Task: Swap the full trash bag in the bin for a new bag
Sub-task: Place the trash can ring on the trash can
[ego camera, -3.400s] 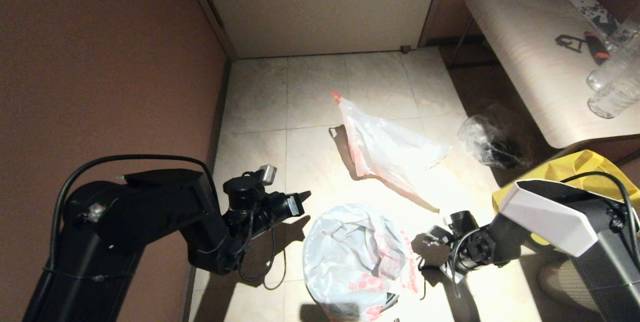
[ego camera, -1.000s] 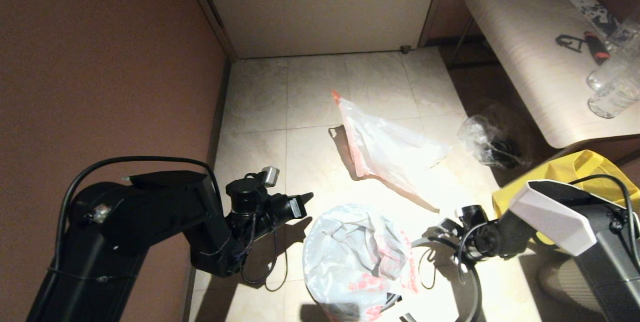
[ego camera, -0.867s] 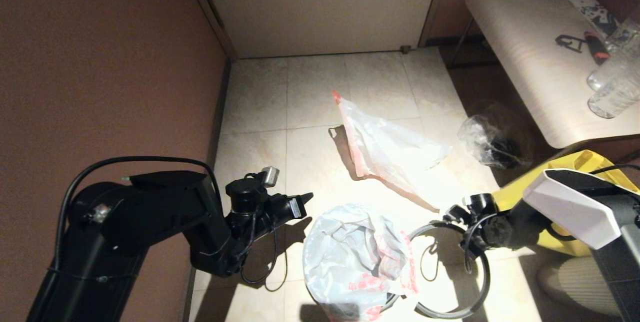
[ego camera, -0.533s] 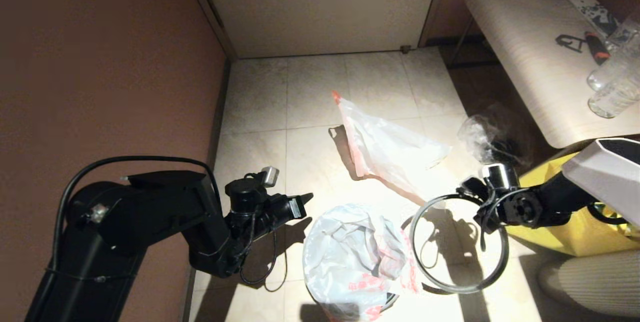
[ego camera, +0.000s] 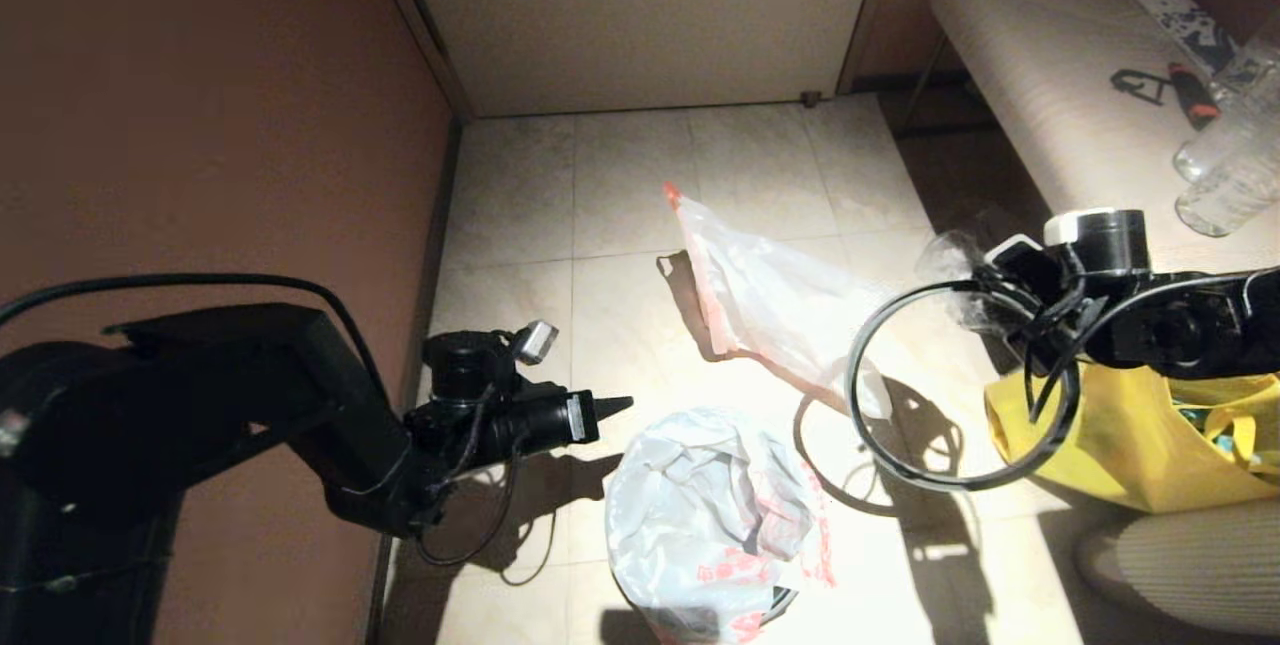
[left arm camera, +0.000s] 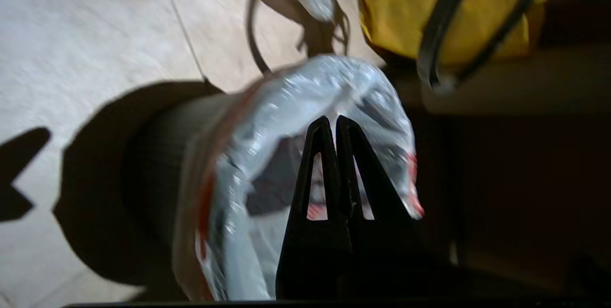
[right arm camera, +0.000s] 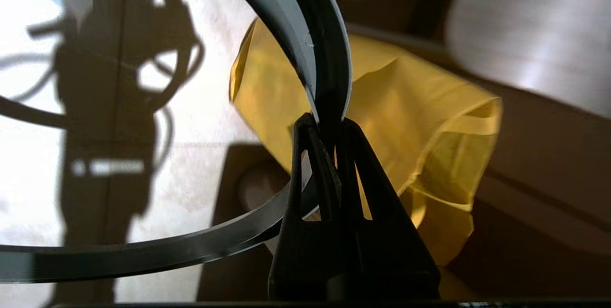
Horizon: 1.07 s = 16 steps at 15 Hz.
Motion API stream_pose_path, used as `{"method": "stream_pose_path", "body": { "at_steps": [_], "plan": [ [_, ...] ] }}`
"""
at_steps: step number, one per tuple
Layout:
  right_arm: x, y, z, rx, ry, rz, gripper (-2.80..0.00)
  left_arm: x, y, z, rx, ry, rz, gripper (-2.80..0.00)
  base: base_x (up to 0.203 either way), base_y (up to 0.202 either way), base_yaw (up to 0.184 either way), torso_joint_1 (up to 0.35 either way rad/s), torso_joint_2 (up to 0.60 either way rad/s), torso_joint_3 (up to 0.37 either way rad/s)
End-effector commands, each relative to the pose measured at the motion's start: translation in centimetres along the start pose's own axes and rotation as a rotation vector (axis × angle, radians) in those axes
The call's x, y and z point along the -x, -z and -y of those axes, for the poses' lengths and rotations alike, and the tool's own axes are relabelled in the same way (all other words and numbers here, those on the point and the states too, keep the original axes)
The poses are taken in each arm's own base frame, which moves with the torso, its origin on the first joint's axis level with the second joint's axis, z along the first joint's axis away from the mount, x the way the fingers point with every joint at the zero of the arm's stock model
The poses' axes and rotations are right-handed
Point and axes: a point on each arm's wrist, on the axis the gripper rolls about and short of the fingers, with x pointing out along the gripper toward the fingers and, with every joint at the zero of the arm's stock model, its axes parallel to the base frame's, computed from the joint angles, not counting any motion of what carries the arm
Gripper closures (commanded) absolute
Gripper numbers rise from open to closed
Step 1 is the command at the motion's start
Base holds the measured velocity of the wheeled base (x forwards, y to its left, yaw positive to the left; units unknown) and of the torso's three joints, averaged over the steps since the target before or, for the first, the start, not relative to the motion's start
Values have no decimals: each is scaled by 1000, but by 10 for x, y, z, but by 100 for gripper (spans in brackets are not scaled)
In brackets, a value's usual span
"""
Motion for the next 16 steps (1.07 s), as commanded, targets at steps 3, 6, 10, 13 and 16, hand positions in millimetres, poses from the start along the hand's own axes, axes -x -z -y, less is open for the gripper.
{"method": "stream_pose_path", "body": {
  "at_steps": [3,6,10,13,16],
  "plan": [
    [52,-34,20,-148,39,185,0,30,-46,51,81,69,-114,0,0,0,0,0,0,0],
    [83,-63,0,-268,50,346,0,45,-83,81,206,86,-126,0,0,0,0,0,0,0],
    [111,-79,-39,-361,7,406,0,52,-119,102,464,86,-139,0,0,0,0,0,0,0],
    [128,-89,-74,-422,2,471,0,59,-138,107,614,74,-102,0,0,0,0,0,0,0],
    [130,-90,-96,-452,11,502,0,63,-148,106,712,76,-74,0,0,0,0,0,0,0]
  ]
}}
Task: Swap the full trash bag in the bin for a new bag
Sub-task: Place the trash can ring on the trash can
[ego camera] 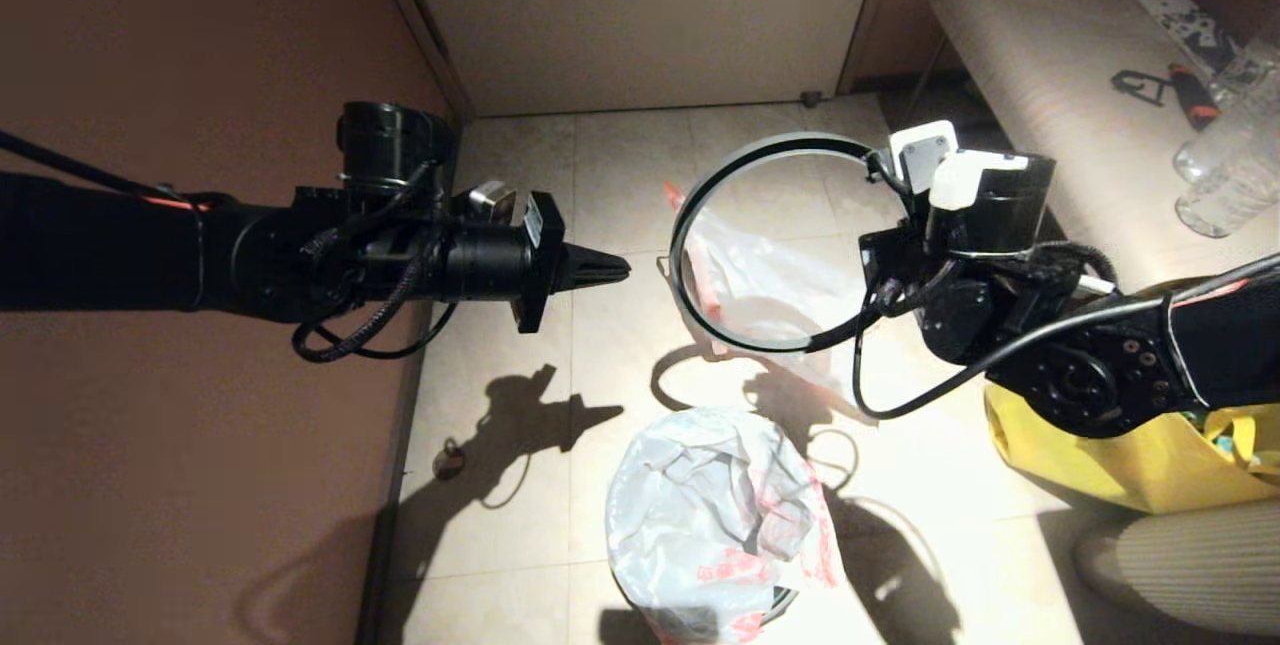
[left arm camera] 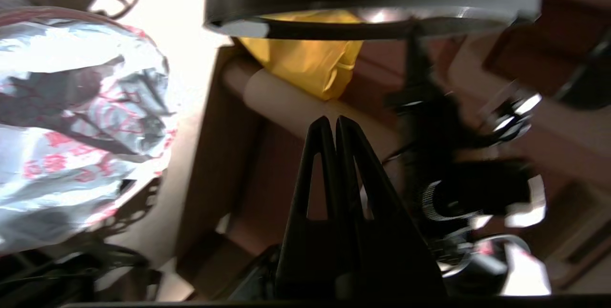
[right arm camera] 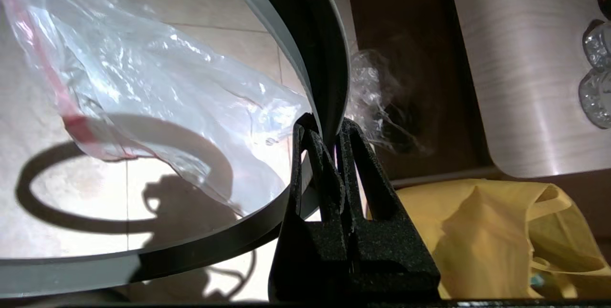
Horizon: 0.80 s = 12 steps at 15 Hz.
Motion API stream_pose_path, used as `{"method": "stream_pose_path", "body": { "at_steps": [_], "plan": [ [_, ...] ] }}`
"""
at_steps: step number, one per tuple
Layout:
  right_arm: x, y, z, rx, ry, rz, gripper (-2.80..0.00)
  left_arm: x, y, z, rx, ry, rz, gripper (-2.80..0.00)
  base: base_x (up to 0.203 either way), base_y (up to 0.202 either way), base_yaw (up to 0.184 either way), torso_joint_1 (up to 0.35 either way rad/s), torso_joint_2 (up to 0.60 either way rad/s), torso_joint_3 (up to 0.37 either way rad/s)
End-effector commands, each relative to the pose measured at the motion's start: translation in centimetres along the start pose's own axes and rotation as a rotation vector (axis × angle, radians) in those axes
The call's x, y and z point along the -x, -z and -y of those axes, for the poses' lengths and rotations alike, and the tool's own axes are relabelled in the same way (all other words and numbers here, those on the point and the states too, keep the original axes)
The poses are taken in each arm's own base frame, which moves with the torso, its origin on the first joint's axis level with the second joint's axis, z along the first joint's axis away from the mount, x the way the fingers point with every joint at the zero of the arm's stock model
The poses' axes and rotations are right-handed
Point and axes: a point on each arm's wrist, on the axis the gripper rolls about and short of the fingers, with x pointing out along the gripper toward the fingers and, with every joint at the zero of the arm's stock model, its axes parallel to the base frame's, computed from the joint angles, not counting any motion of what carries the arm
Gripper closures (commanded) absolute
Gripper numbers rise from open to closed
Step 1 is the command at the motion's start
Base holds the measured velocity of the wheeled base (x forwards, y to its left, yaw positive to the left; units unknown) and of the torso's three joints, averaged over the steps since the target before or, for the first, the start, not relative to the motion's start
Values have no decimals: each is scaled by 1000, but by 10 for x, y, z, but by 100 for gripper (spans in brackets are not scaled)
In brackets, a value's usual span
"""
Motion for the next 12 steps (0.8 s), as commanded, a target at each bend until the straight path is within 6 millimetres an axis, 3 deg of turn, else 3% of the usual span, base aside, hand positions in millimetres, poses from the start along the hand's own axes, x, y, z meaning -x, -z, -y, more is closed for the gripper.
{"method": "stream_pose_path", "body": {
  "at_steps": [1,3,4,9,12],
  "plan": [
    [-2,10,-11,0,1,2,0,8,-12,8,114,32,29,0,0,0,0,0,0,0],
    [-2,14,-16,-27,7,39,0,10,-28,11,268,58,36,0,0,0,0,0,0,0],
    [0,16,-18,-23,8,58,0,9,-35,8,323,46,40,-280,0,0,0,0,0,0],
    [9,28,-39,-18,-24,108,0,2,-38,-3,365,19,33,-280,0,0,0,0,0,0],
    [4,32,-52,-22,-22,144,0,0,-36,-2,384,19,19,-280,0,0,0,0,0,0]
  ]
}}
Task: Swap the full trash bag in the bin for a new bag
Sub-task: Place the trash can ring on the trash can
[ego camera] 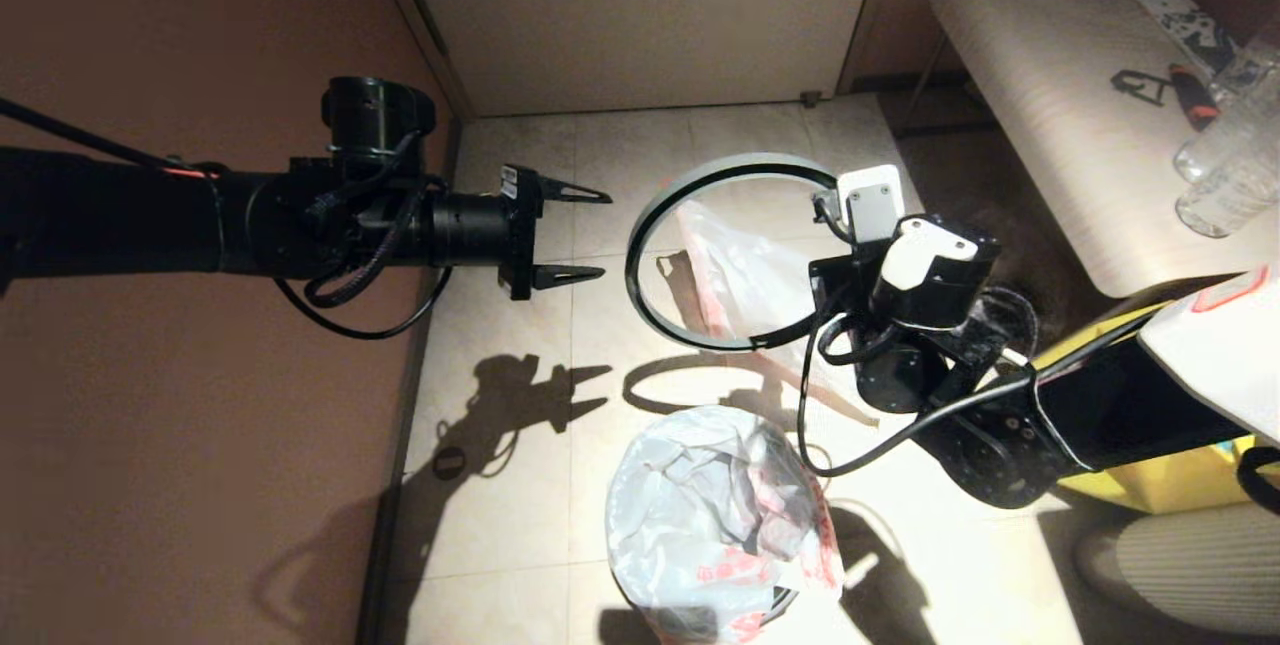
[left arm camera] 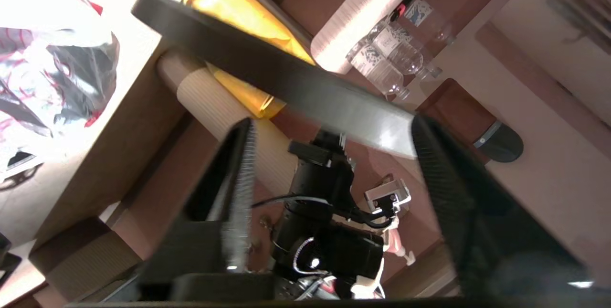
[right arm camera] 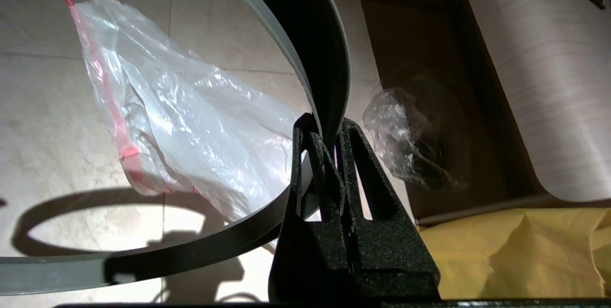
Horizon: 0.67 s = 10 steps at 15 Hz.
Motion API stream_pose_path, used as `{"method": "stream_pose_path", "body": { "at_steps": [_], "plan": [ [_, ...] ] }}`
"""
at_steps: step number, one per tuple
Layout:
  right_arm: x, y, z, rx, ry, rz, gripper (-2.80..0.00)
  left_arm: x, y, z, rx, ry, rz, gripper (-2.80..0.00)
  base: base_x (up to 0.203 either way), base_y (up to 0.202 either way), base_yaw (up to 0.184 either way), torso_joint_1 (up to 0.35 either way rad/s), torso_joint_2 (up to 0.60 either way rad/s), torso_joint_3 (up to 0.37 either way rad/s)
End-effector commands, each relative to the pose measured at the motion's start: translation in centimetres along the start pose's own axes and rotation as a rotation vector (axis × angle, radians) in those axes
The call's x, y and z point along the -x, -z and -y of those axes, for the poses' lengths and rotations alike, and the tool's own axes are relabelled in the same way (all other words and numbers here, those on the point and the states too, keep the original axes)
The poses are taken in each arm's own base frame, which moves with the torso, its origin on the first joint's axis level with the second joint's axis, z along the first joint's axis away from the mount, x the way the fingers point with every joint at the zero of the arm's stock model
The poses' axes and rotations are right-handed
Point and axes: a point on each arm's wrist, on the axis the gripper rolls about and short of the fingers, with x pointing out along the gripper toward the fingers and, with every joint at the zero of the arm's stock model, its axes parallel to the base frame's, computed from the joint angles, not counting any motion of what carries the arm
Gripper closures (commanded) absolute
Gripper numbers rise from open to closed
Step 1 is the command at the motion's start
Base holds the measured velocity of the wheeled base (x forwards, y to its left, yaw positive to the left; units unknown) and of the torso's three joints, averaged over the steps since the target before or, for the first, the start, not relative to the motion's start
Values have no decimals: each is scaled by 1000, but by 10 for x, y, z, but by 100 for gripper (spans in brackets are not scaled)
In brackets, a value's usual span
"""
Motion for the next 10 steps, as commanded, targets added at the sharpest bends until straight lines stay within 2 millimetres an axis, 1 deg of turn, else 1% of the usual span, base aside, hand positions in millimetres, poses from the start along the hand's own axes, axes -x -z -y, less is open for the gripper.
{"method": "stream_pose_path", "body": {
  "at_steps": [1,7,8,10],
  "plan": [
    [-5,11,-11,6,2,6,0,-3,2,-1,36,-2,-14,-280,0,0,0,0,0,0],
    [-13,9,-20,-19,17,49,0,-3,2,-1,53,-1,-18,-280,0,0,0,0,0,0],
    [-14,8,-23,-37,21,69,0,-5,1,-4,61,-4,-18,-280,0,0,0,0,0,0],
    [-10,8,-30,-46,14,94,0,-7,-1,-7,68,-11,-18,-280,0,0,0,0,0,0]
  ]
}}
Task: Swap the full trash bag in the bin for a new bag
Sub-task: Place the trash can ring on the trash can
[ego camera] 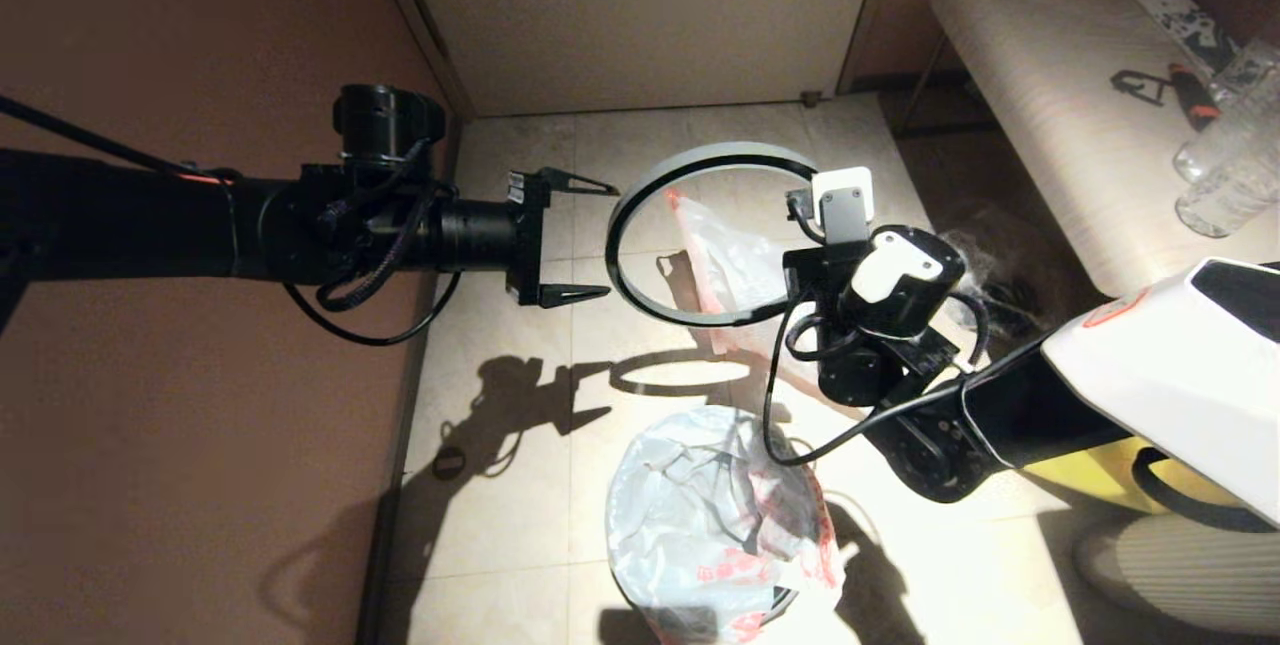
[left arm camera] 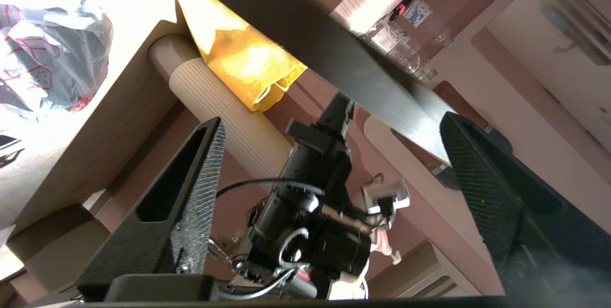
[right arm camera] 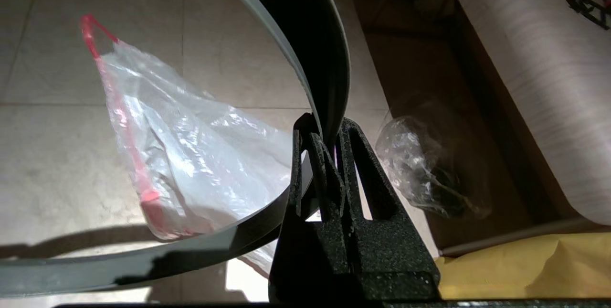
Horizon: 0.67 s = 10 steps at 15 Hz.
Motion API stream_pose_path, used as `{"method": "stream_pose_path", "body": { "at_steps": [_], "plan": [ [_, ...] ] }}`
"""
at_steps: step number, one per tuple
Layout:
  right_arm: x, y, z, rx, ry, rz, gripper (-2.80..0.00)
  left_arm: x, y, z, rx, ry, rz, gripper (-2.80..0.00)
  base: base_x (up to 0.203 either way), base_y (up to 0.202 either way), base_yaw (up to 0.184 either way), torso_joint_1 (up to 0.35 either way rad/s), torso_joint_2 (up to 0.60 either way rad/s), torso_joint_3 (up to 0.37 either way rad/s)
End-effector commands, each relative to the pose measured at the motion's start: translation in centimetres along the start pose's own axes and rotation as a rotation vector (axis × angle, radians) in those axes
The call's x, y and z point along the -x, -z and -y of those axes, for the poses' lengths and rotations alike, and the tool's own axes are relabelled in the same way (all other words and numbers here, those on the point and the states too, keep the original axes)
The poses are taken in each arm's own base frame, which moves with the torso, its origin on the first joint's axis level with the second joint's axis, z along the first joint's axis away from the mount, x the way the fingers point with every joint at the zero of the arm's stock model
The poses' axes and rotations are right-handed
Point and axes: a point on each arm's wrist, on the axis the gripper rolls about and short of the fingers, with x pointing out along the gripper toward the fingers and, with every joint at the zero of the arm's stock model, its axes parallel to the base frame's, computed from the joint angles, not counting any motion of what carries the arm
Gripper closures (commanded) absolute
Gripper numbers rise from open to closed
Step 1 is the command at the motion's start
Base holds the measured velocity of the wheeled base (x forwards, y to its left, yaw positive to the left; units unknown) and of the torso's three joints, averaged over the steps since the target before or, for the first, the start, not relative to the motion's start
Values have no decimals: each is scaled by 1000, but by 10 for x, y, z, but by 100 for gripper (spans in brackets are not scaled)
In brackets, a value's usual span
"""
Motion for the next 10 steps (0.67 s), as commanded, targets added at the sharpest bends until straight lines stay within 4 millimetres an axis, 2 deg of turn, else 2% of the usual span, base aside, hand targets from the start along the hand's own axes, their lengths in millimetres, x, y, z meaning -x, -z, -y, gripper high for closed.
{"method": "stream_pose_path", "body": {
  "at_steps": [1,10],
  "plan": [
    [3,4,-7,1,-10,-1,0,-2,-1,-3,13,-5,-5,-280,0,0,0,0,0,0],
    [9,0,-11,-17,-20,26,0,-5,-5,-6,18,-12,-3,-280,0,0,0,0,0,0]
  ]
}}
